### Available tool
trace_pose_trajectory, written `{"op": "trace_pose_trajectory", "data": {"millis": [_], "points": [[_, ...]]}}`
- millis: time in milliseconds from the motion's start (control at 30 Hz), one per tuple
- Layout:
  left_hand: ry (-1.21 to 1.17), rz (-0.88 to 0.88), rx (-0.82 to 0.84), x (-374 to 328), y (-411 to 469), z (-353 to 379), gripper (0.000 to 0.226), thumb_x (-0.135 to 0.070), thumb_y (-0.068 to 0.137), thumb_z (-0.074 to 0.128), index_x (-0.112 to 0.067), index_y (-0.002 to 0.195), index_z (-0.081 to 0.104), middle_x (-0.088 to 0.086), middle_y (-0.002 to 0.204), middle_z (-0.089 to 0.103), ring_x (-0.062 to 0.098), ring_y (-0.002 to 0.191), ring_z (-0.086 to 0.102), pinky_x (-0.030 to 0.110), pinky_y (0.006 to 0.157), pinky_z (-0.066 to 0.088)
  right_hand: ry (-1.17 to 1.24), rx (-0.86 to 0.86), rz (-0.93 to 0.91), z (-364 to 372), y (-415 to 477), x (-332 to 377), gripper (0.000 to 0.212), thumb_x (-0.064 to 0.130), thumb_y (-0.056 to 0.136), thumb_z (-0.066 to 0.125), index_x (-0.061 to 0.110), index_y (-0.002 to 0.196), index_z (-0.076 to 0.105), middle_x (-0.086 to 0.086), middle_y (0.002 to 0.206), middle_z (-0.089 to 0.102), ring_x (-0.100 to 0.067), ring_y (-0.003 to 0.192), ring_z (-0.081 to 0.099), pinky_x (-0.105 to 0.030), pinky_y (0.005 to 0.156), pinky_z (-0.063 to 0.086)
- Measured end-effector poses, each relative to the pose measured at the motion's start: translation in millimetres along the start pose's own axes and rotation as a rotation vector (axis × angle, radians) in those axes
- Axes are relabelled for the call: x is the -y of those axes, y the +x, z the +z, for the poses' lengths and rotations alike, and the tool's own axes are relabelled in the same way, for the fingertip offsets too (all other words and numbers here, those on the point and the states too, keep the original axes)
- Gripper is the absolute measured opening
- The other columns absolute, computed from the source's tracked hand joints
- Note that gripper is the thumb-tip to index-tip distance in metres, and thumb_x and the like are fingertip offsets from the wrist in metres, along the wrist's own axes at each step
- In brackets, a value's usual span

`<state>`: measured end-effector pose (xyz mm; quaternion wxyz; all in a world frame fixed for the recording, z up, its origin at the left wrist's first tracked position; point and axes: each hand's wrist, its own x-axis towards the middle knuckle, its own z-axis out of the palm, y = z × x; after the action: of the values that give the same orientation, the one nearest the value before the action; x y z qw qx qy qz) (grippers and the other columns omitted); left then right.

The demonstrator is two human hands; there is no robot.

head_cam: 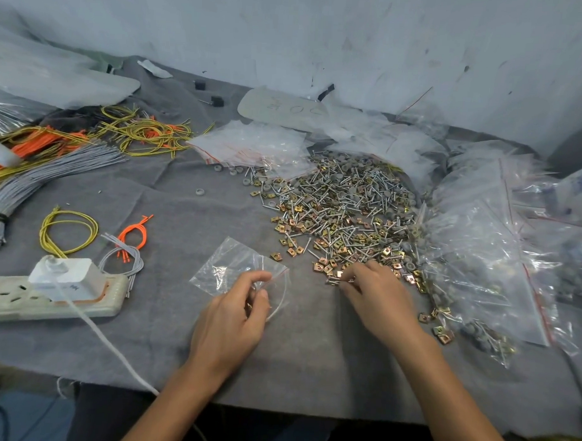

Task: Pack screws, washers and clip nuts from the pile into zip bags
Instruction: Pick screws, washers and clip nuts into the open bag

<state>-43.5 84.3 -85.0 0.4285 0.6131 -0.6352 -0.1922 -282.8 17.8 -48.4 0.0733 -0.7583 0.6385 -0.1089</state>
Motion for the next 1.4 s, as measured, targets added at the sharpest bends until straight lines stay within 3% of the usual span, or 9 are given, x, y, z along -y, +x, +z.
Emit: {"op": "trace_pose_trajectory", "data": {"millis": [300,433,667,800,933,1100,1400], "points": [[-0.012,-0.002,0.010,4.6,1.1,1.8,0.025,-0.043,0.094,0.043,-0.043,0.117,0.052,-0.014,0.070,0.058,0.009,0.059,0.055,0.040,0.054,0.048,-0.007,0.043,0.011,-4.6,-4.8,-7.9,0.010,0.041,0.099,0.057,0.033,0.094,0.055,0.011,0.100,0.050,-0.016,0.099,0.047,-0.033,0.076,0.039],[-0.004,0.001,0.013,6.0,0.9,2.4,0.024,-0.043,0.094,0.043,-0.043,0.117,0.051,-0.012,0.068,0.058,0.010,0.058,0.055,0.039,0.053,0.048,-0.020,0.112,-0.020,-9.0,-4.8,-7.1,0.007,0.043,0.099,0.056,0.036,0.100,0.058,0.014,0.101,0.047,-0.014,0.099,0.044,-0.034,0.079,0.042],[-0.002,0.003,0.007,6.3,1.0,2.5,0.024,-0.042,0.094,0.043,-0.044,0.117,0.050,-0.012,0.068,0.059,0.010,0.057,0.056,0.039,0.052,0.048,-0.073,0.090,-0.087,-5.2,-8.6,2.5,0.012,0.036,0.102,0.048,0.026,0.099,0.054,0.010,0.102,0.050,-0.014,0.099,0.045,-0.029,0.082,0.038],[-0.008,-0.003,0.007,7.1,0.0,3.0,0.024,-0.045,0.095,0.042,-0.045,0.118,0.050,-0.010,0.069,0.060,0.011,0.058,0.057,0.041,0.054,0.049,0.106,0.042,-0.082,-9.8,-16.9,11.0,0.007,0.029,0.097,0.052,0.026,0.092,0.049,0.011,0.090,0.053,-0.013,0.086,0.048,-0.033,0.072,0.039],[0.005,0.005,0.002,5.4,0.6,3.0,0.024,-0.044,0.095,0.043,-0.044,0.118,0.050,-0.011,0.070,0.059,0.011,0.059,0.056,0.041,0.055,0.050,0.277,0.110,-0.164,-6.5,-31.4,45.6,0.008,0.029,0.092,0.057,0.027,0.089,0.050,0.011,0.079,0.059,-0.012,0.076,0.054,-0.036,0.069,0.042],[-0.007,0.001,0.009,6.0,-0.2,2.0,0.025,-0.043,0.095,0.043,-0.046,0.118,0.051,-0.015,0.072,0.060,0.010,0.058,0.055,0.043,0.056,0.051,0.212,-0.018,-0.285,14.4,-29.8,86.0,0.011,0.030,0.092,0.058,0.021,0.088,0.053,0.006,0.084,0.058,-0.021,0.085,0.055,-0.038,0.070,0.040],[-0.016,0.003,0.008,4.0,0.2,0.1,0.025,-0.046,0.094,0.041,-0.045,0.118,0.051,-0.023,0.073,0.060,0.003,0.059,0.055,0.037,0.055,0.050,0.256,-0.179,-0.279,31.4,-27.9,98.6,0.011,0.031,0.097,0.061,0.022,0.103,0.065,0.004,0.094,0.068,-0.022,0.086,0.060,-0.036,0.070,0.045]]}}
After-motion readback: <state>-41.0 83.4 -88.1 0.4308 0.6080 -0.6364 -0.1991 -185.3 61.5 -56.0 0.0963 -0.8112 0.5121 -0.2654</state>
